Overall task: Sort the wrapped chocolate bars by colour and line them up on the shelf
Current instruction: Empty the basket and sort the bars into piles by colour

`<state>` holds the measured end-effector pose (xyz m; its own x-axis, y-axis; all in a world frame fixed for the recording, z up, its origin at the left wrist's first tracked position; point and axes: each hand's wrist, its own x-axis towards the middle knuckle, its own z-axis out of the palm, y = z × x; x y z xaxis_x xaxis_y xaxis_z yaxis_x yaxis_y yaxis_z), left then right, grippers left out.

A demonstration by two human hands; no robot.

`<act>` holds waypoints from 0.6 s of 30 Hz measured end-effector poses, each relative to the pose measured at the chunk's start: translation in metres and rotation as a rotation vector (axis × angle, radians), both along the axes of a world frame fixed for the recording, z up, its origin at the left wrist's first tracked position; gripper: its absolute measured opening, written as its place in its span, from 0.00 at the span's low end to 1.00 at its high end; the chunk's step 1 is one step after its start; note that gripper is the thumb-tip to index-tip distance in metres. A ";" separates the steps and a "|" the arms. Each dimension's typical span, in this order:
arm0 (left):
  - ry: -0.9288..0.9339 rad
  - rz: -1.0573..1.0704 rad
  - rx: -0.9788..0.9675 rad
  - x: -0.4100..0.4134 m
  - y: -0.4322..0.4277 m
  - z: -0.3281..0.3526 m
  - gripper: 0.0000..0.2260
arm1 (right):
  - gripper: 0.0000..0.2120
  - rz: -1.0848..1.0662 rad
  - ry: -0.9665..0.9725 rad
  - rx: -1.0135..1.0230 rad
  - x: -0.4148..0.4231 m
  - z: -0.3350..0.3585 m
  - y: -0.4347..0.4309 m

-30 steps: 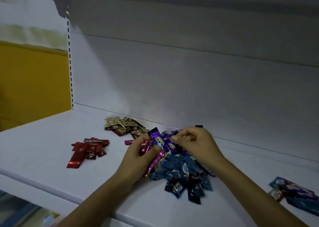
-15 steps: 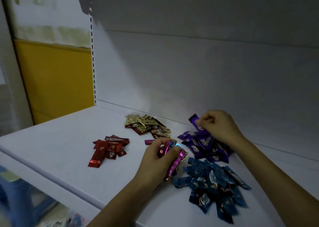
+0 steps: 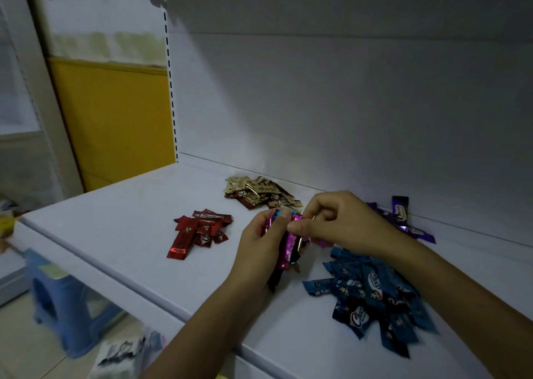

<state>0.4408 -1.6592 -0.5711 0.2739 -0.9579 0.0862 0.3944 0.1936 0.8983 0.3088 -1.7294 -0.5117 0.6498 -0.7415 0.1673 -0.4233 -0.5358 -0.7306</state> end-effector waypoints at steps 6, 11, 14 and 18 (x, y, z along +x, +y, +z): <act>-0.172 -0.067 -0.033 -0.002 0.002 -0.003 0.21 | 0.04 -0.070 -0.081 0.043 0.000 -0.004 0.001; -0.300 -0.049 -0.044 -0.003 0.003 -0.005 0.18 | 0.04 -0.195 -0.175 0.030 -0.002 -0.010 -0.006; -0.275 -0.028 -0.075 -0.004 0.004 -0.006 0.17 | 0.06 -0.259 -0.274 0.042 -0.003 -0.012 -0.012; -0.314 0.033 -0.114 0.003 0.004 -0.009 0.15 | 0.05 -0.356 -0.410 0.112 -0.007 -0.013 -0.019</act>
<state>0.4438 -1.6552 -0.5800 0.2477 -0.9282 0.2776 0.0940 0.3082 0.9467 0.3014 -1.7485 -0.5245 0.2536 -0.9314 0.2612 -0.2330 -0.3209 -0.9180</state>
